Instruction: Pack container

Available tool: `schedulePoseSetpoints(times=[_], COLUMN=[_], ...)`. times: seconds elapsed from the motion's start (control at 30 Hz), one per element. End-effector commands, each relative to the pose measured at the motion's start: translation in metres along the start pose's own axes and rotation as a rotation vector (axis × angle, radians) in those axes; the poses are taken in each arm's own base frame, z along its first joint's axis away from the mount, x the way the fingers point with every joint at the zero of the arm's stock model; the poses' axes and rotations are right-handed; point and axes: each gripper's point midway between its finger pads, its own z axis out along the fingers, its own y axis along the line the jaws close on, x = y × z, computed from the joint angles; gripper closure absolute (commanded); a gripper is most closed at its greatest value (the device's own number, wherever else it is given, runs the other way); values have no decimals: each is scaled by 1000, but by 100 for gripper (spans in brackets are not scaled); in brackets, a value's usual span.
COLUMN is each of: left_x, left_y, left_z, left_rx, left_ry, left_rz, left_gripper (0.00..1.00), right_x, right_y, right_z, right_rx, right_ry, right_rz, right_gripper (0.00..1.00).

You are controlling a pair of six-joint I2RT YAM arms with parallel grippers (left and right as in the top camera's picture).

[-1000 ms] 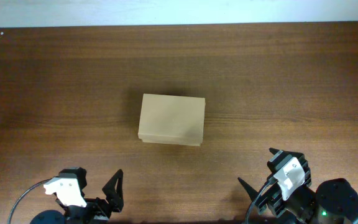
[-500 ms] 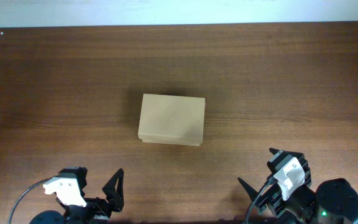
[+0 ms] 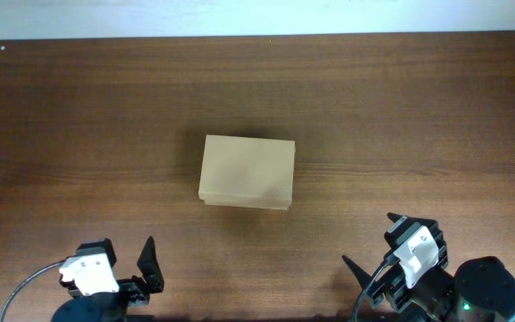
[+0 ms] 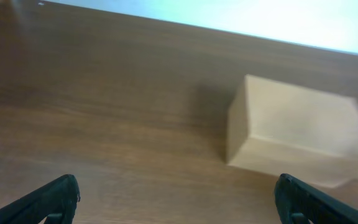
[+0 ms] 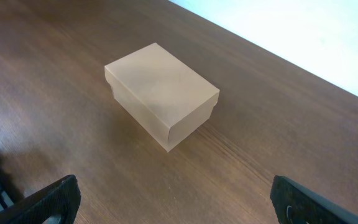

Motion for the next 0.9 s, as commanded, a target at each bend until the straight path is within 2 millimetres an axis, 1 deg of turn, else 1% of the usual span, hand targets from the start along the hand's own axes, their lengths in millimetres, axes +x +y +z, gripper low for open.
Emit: schedulePoseSetpoints(times=[0.0,0.03,0.13,0.2,0.23,0.27,0.3,0.4,0.6,0.87], left_x=[15,18,34,51,55,66,71,85,106,108], left_y=[13,13,15,15,15,15,15,18,21,23], left_z=[10,13,30,51,55,66,69,76,84,84], left_rx=[-62,-64,-64,-56,-53,-46,-48,-55,-60,-67], left_ry=[7,13,38,63,68,85,94,130,183,188], left_rz=[121,133,172,174,174,174,174,178,181,182], left_gripper=[0,0,1,0,0,0,0,0,0,0], right_x=[1,1,1,1,1,1,1,1,1,1], right_y=[1,1,1,1,1,1,1,1,1,1], right_z=[1,1,1,1,1,1,1,1,1,1], right_rx=[-8,-8,-8,-8,-8,-8,-8,-8,-8,-8], right_ry=[-3,-3,-3,-3,-3,-3,-3,-3,-3,-3], right_rz=[11,11,11,11,11,11,11,11,11,11], right_gripper=[1,1,1,1,1,1,1,1,1,1])
